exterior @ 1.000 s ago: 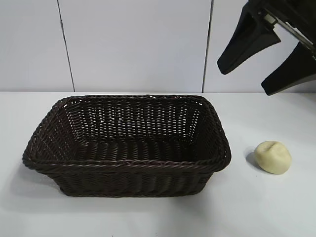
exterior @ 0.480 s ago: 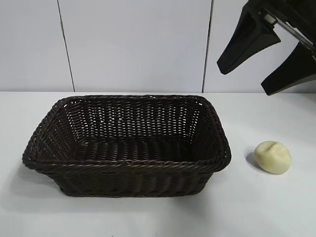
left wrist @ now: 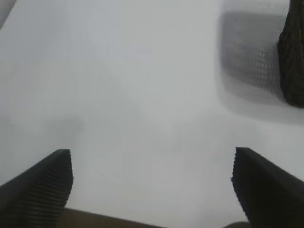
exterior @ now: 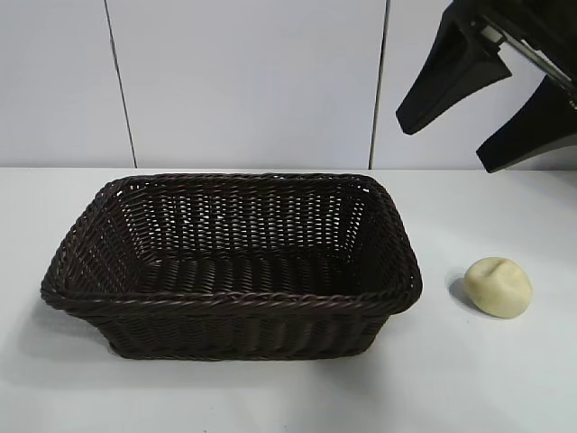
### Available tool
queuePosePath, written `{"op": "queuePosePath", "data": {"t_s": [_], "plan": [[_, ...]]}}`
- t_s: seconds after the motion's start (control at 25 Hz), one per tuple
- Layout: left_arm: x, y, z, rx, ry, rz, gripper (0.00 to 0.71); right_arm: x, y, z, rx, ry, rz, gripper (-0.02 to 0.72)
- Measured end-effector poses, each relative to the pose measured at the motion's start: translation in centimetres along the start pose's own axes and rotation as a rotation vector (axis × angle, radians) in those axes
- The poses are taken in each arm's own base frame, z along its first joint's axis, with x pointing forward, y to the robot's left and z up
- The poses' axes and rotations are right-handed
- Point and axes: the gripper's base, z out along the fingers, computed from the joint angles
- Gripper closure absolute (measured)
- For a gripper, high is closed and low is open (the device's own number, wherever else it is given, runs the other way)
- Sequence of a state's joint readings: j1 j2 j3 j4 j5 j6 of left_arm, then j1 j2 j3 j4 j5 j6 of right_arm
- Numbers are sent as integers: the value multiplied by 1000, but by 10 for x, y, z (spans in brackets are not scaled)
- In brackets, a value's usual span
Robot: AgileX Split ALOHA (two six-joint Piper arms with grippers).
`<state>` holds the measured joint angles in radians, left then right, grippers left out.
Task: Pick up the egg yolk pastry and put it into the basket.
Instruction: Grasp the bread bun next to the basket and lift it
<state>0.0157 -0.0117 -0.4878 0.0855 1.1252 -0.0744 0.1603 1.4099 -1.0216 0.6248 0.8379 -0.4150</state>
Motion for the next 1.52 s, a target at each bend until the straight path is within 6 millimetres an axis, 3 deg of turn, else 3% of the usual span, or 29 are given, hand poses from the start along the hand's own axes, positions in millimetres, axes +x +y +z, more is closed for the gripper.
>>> {"op": "queuePosePath", "data": {"t_s": [0.28,0.48,0.8,0.92,1.28,1.52], "plan": [[0,0,0,0,-1,0,51,1,-2,0,17,7,13,59],[0,0,0,0,-1,0,51,-1,-11,-5,142,31,11,59],[0,0,0,1,-1,0,51,-9,-50,-28,295,-11,104,59],[0,0,0,1,-1,-1,51,-8,-67,-28,318,-4,157,59],[0,0,0,1,-1,-1,51,-7,-96,13,312,91,225,59],[0,0,0,1,-1,-1,51,-2,-121,55,312,148,282,59]]}}
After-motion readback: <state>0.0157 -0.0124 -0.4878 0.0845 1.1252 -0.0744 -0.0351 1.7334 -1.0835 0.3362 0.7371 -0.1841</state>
